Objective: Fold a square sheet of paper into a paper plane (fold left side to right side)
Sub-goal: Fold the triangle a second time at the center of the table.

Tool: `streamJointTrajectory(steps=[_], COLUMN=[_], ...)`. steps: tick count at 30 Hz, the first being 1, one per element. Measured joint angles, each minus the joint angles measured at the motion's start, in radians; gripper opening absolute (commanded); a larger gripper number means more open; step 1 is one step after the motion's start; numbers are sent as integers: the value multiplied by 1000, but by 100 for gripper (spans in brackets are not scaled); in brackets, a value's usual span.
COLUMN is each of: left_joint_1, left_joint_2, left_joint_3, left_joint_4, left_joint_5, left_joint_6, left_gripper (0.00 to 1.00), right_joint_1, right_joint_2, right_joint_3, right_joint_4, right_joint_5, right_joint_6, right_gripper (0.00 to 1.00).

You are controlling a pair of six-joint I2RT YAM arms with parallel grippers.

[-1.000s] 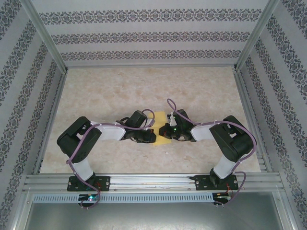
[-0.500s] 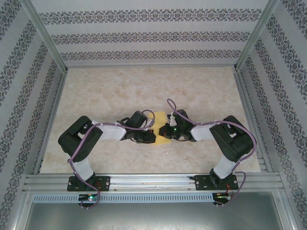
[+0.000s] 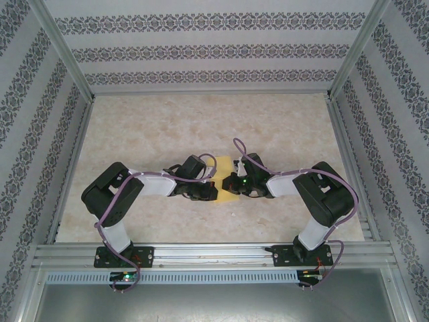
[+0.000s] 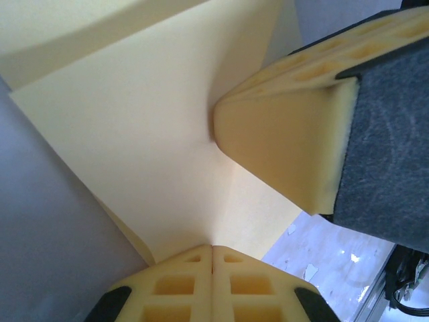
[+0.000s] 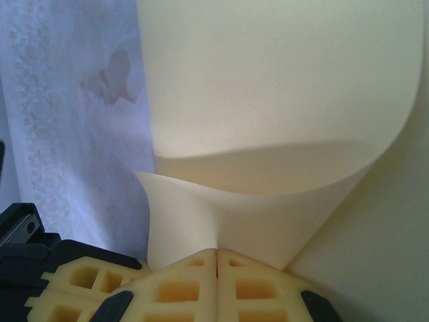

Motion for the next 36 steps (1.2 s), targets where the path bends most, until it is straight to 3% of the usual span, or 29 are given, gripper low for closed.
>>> streamJointTrajectory(steps=[14, 36], left_joint_1=[-3, -7], left_joint_2=[4, 4], left_joint_3=[13, 32], left_joint_4=[-23, -60], left_joint_5=[-8, -39], left_joint_6=[19, 27], left_gripper=[2, 1], right_joint_1=[18, 12], right_joint_2=[-89, 2], right_joint_3=[-18, 46], right_joint_4=[-50, -71], right_joint_5=[20, 60], right_joint_6=[-10, -79], right_gripper=[0, 0])
